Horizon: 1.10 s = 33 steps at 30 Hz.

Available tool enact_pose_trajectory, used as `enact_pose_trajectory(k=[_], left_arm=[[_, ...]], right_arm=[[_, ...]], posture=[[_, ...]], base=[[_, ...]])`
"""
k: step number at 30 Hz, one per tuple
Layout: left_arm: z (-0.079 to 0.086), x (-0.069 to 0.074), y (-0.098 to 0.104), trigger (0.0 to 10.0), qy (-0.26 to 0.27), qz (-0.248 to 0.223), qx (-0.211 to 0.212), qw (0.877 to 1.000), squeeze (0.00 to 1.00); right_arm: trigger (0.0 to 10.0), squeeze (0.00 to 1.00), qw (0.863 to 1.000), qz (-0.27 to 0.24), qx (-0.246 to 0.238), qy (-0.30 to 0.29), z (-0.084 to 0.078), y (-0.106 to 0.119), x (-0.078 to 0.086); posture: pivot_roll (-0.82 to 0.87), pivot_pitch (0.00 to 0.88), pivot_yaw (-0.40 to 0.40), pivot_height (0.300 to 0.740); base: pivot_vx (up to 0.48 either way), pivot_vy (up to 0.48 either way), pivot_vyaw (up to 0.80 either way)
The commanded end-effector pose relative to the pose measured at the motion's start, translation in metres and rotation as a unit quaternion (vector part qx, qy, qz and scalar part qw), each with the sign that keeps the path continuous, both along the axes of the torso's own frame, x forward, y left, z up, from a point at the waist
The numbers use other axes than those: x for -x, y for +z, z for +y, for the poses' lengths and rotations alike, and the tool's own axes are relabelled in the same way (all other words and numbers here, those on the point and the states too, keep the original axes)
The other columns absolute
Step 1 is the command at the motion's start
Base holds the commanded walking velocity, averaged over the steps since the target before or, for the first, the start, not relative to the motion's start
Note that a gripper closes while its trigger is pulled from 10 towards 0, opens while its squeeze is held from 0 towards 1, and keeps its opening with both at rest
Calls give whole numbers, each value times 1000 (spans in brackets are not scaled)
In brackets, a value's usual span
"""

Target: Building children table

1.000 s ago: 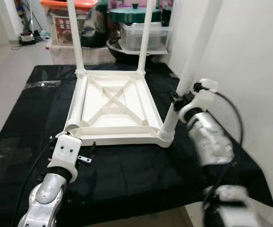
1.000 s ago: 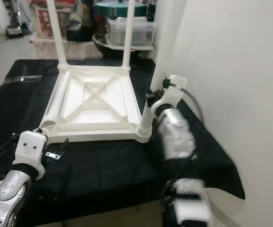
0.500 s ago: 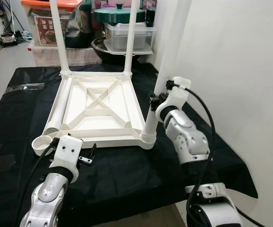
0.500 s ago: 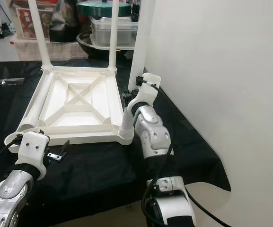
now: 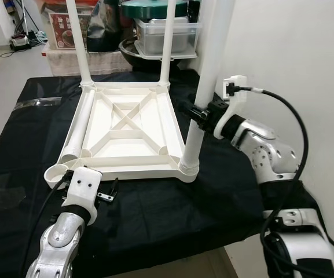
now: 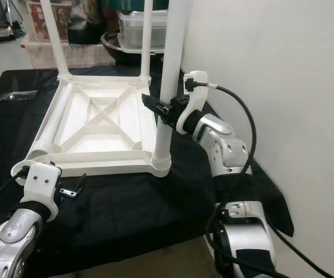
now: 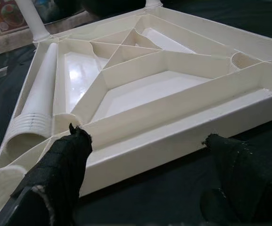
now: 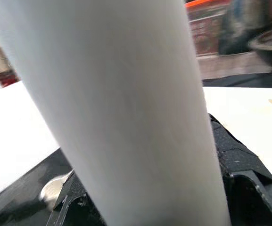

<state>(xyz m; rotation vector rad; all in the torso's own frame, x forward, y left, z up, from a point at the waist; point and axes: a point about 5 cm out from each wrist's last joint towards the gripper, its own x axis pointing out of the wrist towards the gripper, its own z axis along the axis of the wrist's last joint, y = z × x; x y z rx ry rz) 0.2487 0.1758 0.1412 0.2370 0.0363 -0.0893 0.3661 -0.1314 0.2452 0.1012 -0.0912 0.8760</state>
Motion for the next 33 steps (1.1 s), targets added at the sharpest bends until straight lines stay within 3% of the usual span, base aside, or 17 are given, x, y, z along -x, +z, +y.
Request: enact_pose_trajectory(k=[1, 6, 12, 13, 15, 16, 17, 18, 19, 22, 23, 24, 26, 27, 28, 29, 33], left_arm=[[-2, -1, -3, 10000, -8, 7, 10, 1000, 0], [-3, -1, -4, 10000, -10, 8, 12, 1000, 0], [-3, 1, -5, 10000, -10, 7, 11, 1000, 0], [-3, 1, -5, 10000, -10, 7, 11, 1000, 0], [-3, 1, -5, 10000, -10, 7, 11, 1000, 0], [-3, 2, -4, 10000, -12, 7, 13, 1000, 0], [-3, 2, -4, 10000, -12, 7, 13, 1000, 0], [-4, 2, -4, 10000, -14, 6, 15, 1000, 0], [-4, 2, -4, 10000, -14, 6, 15, 1000, 0], [-4, 2, -4, 10000, -15, 6, 15, 1000, 0], [-4, 2, -4, 10000, -15, 6, 15, 1000, 0], [-4, 2, -3, 10000, -15, 6, 15, 1000, 0], [-4, 2, -3, 10000, -15, 6, 15, 1000, 0], [-3, 2, -3, 10000, -15, 6, 14, 1000, 0], [-3, 2, -3, 10000, -15, 6, 14, 1000, 0], [-2, 2, -3, 10000, -15, 6, 14, 1000, 0], [-1, 3, -3, 10000, -16, 8, 11, 1000, 0]], right_arm=[[10000, 0, 999, -2, 5, 52, 7, -6, 0], [10000, 0, 996, 6, 1, 90, 10, -13, -5], [10000, 0, 979, -1, -9, 201, 27, -12, 12], [8196, 0, 974, -6, -7, 227, 29, -13, 17], [8196, 0, 974, -6, -7, 227, 29, -13, 17], [0, 0, 969, -8, -12, 247, 29, -15, 21], [0, 0, 969, -8, -12, 247, 29, -15, 21], [0, 0, 985, -3, -23, 171, 25, -19, 10], [0, 0, 985, -3, -23, 171, 25, -19, 10], [0, 0, 1000, 12, -12, 24, 19, -30, -10], [0, 0, 1000, 12, -12, 24, 19, -30, -10], [0, 0, 998, 35, -20, -54, 14, -37, -16], [0, 0, 998, 35, -20, -54, 14, -37, -16], [0, 0, 954, 101, -11, -282, -13, -64, -23], [0, 0, 954, 101, -11, -282, -13, -64, -23], [0, 0, 925, 122, -9, -360, -20, -75, -15], [0, 0, 898, 108, 6, -427, -18, -79, 12]], posture=[[102, 0, -98, 740], [118, 0, -108, 740], [133, 0, -120, 740], [133, 0, -120, 740], [133, 0, -120, 740], [132, 0, -118, 740], [132, 0, -118, 740], [124, 0, -115, 740], [124, 0, -115, 740], [123, 0, -117, 740], [123, 0, -117, 740], [120, 0, -114, 740], [120, 0, -114, 740], [118, 0, -111, 740], [118, 0, -111, 740], [118, 0, -108, 740], [111, 0, -99, 740]], base=[[0, 0, 0], [0, 0, 0], [0, 0, 0], [0, 0, 0], [0, 0, 0], [0, 0, 0], [0, 0, 0], [0, 0, 0], [0, 0, 0], [0, 0, 0], [0, 0, 0], [0, 0, 0], [0, 0, 0], [0, 0, 0], [0, 0, 0], [0, 0, 0], [0, 0, 0]])
